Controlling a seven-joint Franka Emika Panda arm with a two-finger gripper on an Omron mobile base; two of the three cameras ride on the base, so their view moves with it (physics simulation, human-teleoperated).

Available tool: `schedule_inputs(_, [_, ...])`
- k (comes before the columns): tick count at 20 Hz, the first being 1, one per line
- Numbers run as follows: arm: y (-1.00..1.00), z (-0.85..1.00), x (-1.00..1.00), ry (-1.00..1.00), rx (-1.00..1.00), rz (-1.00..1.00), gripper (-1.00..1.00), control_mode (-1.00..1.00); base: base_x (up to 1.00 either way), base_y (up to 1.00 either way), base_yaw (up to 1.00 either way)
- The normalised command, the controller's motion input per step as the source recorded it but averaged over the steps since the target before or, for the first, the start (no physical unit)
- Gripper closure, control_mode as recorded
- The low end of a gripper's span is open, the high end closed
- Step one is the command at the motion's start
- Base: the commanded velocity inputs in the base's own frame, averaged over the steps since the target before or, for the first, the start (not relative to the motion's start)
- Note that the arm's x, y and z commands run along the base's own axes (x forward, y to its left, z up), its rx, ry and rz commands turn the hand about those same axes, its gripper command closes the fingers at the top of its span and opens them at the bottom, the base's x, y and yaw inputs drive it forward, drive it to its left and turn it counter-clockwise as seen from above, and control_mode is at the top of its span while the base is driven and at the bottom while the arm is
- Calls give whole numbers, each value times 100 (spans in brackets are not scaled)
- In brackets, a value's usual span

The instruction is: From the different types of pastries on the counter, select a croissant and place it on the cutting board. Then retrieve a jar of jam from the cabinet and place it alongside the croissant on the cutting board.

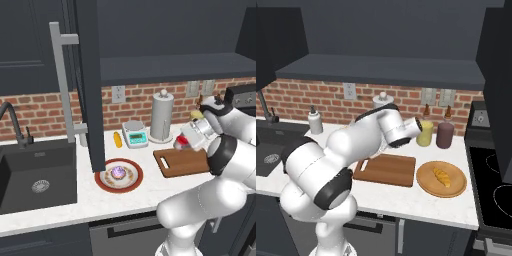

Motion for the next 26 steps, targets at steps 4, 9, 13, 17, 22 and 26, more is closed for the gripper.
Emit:
schedule_inputs(4, [-3, -42, 49, -17, -3, 16, 100, -100, 0, 0, 0])
schedule_inputs(9, [-5, -4, 0, 0, 0, 0, 100, -100, 0, 0, 0])
schedule_inputs(13, [-31, -35, -1, 0, -11, -2, 100, -100, 0, 0, 0])
schedule_inputs(17, [-5, -34, 0, 0, -7, -1, 100, -100, 0, 0, 0])
schedule_inputs(22, [6, -26, 0, 0, 0, 0, 100, -100, 0, 0, 0])
schedule_inputs(26, [16, -26, 0, 0, 0, 0, 100, -100, 0, 0, 0])
